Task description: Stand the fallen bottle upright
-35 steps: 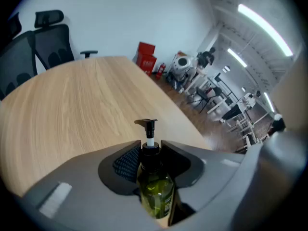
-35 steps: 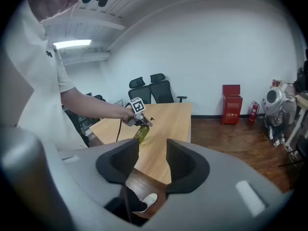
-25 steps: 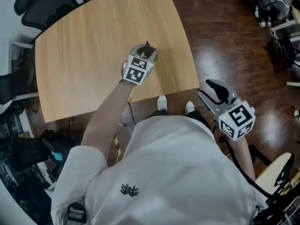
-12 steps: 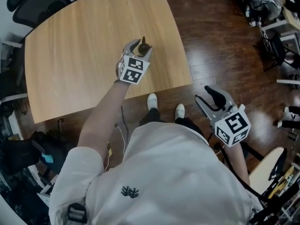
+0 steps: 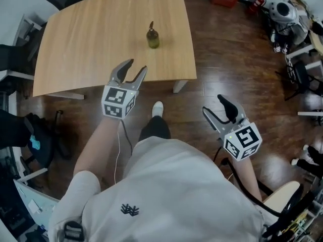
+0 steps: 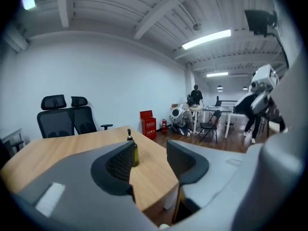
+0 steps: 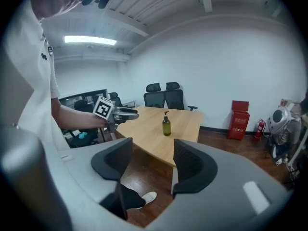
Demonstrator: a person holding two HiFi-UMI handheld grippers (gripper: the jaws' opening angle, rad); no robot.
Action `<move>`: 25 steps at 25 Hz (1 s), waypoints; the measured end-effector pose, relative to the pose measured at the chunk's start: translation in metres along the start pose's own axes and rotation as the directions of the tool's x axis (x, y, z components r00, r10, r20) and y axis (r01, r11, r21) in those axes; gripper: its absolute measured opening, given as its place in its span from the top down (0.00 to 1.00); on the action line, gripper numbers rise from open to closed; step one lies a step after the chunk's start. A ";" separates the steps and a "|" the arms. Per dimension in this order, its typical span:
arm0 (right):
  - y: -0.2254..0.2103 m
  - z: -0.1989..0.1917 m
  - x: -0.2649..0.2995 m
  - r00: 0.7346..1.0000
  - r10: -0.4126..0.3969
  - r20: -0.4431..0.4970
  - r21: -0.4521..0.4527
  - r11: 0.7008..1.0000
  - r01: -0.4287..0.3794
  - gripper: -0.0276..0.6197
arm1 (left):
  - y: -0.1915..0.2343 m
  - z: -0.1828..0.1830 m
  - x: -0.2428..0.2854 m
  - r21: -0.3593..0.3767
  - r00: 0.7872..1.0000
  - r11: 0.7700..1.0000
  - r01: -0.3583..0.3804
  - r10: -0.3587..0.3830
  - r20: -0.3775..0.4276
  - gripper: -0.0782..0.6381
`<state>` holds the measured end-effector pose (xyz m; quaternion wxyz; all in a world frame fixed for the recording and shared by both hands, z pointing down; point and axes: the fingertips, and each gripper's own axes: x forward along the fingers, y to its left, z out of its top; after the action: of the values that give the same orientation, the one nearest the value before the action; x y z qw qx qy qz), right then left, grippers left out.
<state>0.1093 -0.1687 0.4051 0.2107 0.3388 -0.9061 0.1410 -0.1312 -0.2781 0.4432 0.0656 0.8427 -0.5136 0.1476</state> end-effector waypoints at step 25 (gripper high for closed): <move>0.283 -0.078 -0.177 0.968 0.100 0.231 -0.110 0.991 -0.076 0.52 | -0.265 -0.045 -0.450 -0.062 0.984 0.994 0.092 -0.081 0.158 0.60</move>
<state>0.0616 0.1677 0.3565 0.1119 0.3014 -0.9448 0.0635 -0.0976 0.2376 0.3539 0.0609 0.8704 -0.4848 0.0607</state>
